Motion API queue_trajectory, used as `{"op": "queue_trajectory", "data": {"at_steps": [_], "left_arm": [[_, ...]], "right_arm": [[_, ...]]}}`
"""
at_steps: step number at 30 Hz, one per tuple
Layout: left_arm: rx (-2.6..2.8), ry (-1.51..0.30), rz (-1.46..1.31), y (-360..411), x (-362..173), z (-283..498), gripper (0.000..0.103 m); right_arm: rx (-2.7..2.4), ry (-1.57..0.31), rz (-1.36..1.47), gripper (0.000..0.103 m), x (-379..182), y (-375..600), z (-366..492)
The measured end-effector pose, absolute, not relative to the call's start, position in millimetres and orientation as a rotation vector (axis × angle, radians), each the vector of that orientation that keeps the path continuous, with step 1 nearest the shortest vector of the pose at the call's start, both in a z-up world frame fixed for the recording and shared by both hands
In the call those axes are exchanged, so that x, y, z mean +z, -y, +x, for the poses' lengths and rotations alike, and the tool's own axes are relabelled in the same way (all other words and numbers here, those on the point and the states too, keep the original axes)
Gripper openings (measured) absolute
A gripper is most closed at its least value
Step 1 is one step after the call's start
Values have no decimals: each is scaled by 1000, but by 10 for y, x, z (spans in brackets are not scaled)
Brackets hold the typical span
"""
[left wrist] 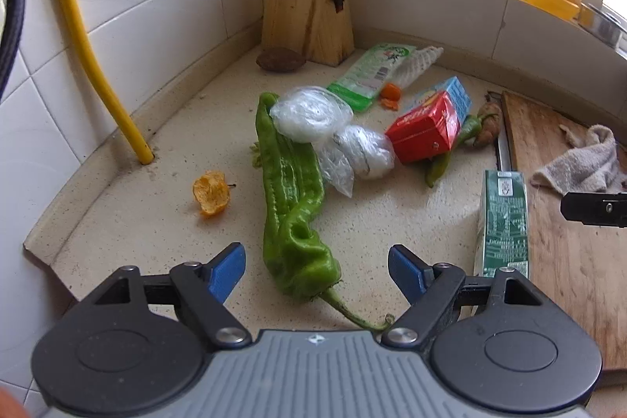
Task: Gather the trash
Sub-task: 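Move both open tools back toward the scraps on the counter, then close the left gripper on the long green pepper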
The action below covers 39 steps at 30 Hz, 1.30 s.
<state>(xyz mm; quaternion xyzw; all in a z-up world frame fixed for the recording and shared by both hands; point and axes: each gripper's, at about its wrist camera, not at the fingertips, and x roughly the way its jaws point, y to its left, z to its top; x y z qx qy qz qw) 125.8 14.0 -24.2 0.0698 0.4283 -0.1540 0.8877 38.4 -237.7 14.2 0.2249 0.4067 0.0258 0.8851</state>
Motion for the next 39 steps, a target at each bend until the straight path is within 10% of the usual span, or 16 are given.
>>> {"op": "queue_trajectory", "data": {"at_steps": [39], "left_arm": [[-457,-1005,50,-236,-758,2181,76]], "right_arm": [[18,-927,453,94,-14,1936,699]]}}
